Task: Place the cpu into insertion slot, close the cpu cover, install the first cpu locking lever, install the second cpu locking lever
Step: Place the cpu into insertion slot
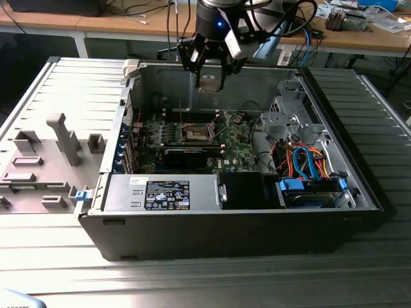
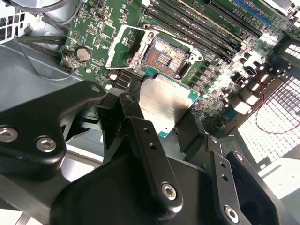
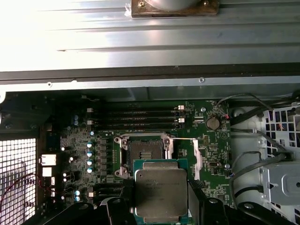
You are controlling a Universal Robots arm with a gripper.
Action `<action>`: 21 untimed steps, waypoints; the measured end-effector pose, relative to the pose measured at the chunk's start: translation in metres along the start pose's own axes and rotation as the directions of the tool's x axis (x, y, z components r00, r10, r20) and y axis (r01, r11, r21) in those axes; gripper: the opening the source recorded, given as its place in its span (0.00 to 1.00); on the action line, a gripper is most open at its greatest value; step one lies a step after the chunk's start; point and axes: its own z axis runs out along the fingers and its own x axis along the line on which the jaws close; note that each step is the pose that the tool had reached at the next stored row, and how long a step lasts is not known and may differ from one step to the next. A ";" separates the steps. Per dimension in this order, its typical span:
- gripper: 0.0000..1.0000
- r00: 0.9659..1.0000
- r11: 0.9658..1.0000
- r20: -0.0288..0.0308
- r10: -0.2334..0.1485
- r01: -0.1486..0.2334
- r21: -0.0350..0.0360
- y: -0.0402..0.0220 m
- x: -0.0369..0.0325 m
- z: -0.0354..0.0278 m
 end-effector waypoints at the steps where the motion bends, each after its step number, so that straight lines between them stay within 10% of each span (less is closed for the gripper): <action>1: 0.54 1.000 1.000 0.000 0.000 0.000 0.000 0.0000 0.0000 0.0002; 21: 0.54 1.000 1.000 0.000 0.000 0.000 0.000 -0.0004 0.0000 0.0045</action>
